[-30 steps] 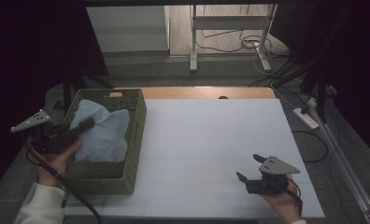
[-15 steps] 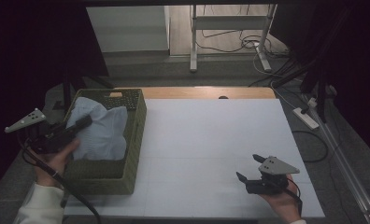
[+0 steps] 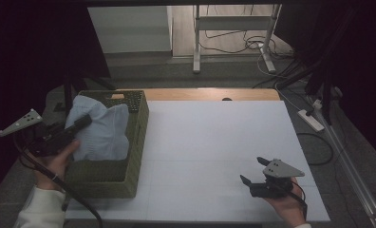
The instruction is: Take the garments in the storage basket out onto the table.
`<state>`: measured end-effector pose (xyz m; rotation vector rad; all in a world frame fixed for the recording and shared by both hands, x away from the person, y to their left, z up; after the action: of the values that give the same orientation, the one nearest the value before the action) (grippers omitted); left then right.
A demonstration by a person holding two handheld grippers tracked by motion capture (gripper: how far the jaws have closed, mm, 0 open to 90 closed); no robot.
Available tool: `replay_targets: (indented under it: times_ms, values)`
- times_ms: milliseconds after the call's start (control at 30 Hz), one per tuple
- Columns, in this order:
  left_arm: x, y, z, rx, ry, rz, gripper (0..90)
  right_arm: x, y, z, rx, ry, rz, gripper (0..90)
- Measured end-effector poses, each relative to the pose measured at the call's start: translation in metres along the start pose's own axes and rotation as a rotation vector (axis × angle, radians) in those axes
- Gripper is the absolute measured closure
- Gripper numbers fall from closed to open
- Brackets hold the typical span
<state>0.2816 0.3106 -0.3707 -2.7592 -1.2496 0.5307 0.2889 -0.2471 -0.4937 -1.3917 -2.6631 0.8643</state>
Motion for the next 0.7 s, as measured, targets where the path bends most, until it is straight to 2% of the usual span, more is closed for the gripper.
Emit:
replay_targets:
  times_ms: [700]
  values:
    - [-0.013, 0.003, -0.01, -0.036, 0.023, 0.028, 70.8, 0.0, 0.0, 0.0, 0.0, 0.001, -0.001, 15.4]
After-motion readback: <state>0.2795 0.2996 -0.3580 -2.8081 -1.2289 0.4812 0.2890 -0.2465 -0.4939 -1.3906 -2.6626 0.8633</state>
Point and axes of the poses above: each handheld gripper's, and its own axes: y roughly forward along the jaws, z roughly out of its underside, x roughly to its left, the point moved 4 cm from there along y, roughly forward along the jaws, and after that the axes turned 8 degrees about z, right-handed, at the moved point
